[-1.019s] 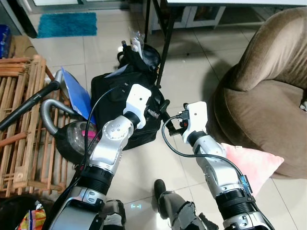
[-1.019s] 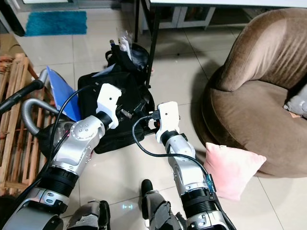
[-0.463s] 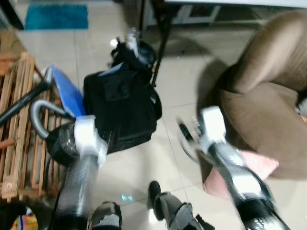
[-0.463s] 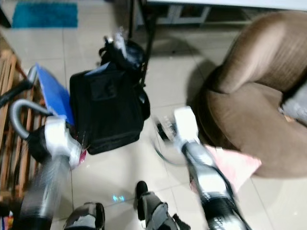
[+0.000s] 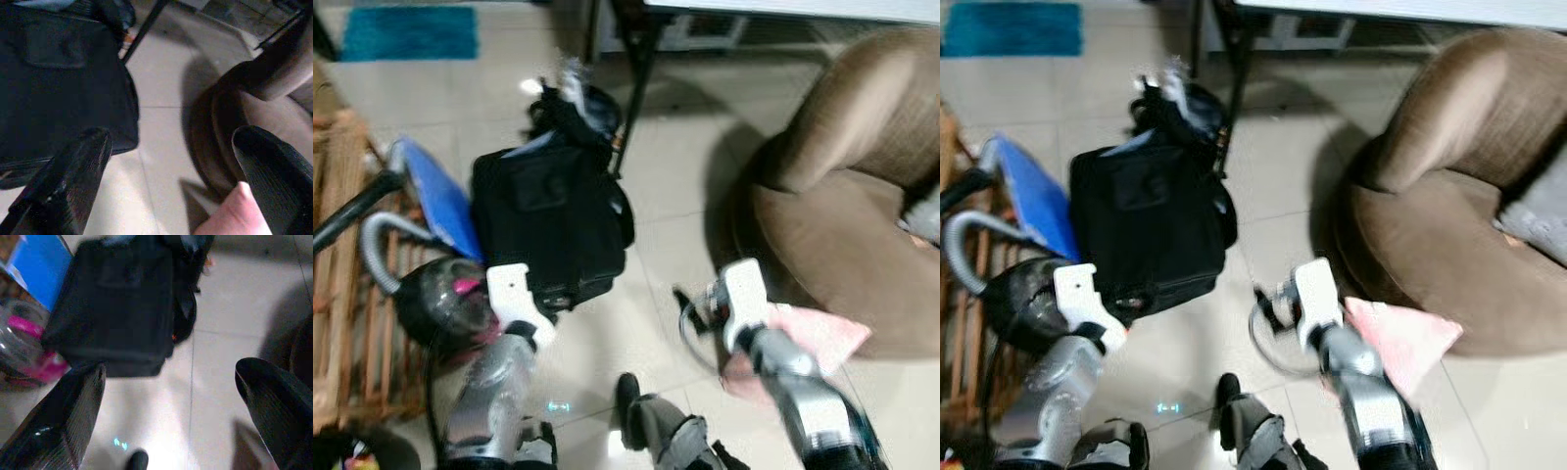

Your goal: Move the pillow to the sofa from floor

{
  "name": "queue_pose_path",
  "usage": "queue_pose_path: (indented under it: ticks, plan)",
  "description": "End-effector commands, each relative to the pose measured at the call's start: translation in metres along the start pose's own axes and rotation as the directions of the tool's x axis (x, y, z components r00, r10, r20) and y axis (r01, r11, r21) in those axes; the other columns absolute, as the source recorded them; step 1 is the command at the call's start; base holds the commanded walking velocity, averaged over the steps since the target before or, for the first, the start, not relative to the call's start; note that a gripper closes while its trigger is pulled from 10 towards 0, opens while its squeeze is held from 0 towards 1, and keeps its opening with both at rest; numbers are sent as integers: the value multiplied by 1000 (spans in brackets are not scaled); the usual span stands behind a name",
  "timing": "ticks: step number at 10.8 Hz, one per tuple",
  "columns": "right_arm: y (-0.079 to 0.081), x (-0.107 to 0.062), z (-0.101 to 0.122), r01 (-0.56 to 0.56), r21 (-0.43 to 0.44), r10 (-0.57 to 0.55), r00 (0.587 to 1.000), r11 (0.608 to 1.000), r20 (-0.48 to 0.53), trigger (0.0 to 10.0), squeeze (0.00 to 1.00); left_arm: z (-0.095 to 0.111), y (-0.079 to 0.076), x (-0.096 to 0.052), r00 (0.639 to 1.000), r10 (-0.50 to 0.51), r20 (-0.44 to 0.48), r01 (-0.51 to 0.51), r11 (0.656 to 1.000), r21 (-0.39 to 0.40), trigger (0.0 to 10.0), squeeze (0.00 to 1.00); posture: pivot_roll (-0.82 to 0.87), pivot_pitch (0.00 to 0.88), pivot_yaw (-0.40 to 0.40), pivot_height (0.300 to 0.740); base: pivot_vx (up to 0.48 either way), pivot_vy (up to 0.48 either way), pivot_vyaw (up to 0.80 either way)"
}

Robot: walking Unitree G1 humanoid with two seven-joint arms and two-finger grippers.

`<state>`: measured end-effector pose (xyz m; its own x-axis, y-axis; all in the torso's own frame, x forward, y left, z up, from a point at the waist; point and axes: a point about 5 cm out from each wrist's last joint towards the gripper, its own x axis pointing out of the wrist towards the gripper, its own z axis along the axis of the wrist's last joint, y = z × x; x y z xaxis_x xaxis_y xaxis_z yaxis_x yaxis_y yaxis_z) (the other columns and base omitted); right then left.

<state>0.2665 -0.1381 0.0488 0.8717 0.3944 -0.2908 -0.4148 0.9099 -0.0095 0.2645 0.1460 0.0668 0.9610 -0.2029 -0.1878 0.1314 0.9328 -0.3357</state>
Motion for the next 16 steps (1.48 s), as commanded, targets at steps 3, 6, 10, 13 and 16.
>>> queue_pose_path:
  ticks: [3,6,10,13,16]
  plan:
    - [-21,-22,-28,104,-52,-108,990,993,-89,10000,0,-16,-1,-10,999,24,-42,-22,998,52,10000,0,239,281,-173,732,0,0,-652]
    - [-14,-5,-19,138,-54,-139,990,989,-31,10000,0,4,1,18,999,-18,-39,23,991,129,10000,0,235,243,-136,732,0,0,-652]
    - [0,24,4,154,-5,-153,986,988,73,10000,0,15,-9,37,995,-92,-43,98,980,175,10000,0,239,192,-94,732,0,0,-650]
    - [-1,25,3,179,-4,-178,980,984,91,10000,0,16,-10,46,992,-112,-52,121,973,198,10000,0,214,181,-83,732,0,0,-648]
    - [-2,26,6,193,13,-193,975,981,114,10000,0,17,-13,53,989,-135,-62,145,965,220,10000,0,188,168,-77,732,0,0,-627]
